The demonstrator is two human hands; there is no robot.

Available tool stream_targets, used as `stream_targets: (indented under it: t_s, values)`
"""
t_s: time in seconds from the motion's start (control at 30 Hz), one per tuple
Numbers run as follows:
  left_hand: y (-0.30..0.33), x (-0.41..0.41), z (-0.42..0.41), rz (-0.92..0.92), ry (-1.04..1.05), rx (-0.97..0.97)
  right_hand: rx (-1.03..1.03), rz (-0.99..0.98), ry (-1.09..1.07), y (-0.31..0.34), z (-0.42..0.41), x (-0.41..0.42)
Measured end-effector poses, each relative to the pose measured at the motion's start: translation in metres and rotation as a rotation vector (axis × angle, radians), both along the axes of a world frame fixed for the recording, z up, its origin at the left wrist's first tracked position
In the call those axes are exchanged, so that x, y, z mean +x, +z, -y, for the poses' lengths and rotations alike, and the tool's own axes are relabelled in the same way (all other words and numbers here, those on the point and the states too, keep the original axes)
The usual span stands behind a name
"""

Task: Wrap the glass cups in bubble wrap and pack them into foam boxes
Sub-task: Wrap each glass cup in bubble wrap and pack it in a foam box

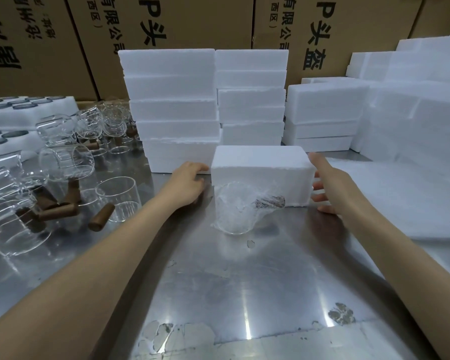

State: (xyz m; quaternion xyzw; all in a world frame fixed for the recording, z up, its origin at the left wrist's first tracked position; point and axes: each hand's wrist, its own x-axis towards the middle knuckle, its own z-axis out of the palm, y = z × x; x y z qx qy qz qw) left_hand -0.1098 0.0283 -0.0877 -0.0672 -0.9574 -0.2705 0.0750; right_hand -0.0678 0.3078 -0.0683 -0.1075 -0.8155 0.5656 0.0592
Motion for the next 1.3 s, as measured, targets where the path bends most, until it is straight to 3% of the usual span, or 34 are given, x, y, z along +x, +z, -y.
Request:
stream_targets:
  t_s: [0.13,0.27,0.37,0.6,0.7,0.77,0.83,0.93,1.0,1.17,1.3]
  values:
    - [-0.001,0.008,-0.009,-0.024,0.011,0.229,-0.015,0.016,0.011,0.0,-0.001,0.0]
    - [0.001,0.03,-0.017,0.01,0.075,0.729,-0.017,0.005,0.032,-0.001,0.001,0.0]
    - [0.004,0.049,-0.012,0.048,0.103,0.843,-0.014,-0.02,0.055,-0.001,0.005,0.0]
    - [0.005,0.072,-0.004,-0.036,0.108,0.587,0.082,-0.096,0.068,-0.002,0.019,0.004]
    - [0.009,0.08,-0.009,-0.188,0.163,0.343,0.163,-0.14,0.064,-0.001,0.024,0.006]
    - [0.013,0.082,-0.014,-0.272,0.164,0.282,0.227,-0.199,0.039,0.001,0.025,0.008]
    - [0.015,0.081,-0.017,-0.292,0.094,0.34,0.149,-0.249,0.035,0.006,0.024,0.009]
    - [0.016,0.08,-0.019,-0.193,-0.003,0.598,-0.166,-0.213,-0.03,0.015,0.015,0.005]
    - [0.015,0.08,-0.019,-0.156,-0.019,0.63,-0.255,-0.206,-0.119,0.018,0.001,0.001]
    - [0.012,0.089,-0.015,-0.056,-0.147,0.445,0.023,-0.171,-0.264,0.016,-0.036,-0.002]
    - [0.013,0.095,-0.018,-0.076,-0.205,0.327,0.306,-0.094,-0.316,0.007,-0.039,-0.005]
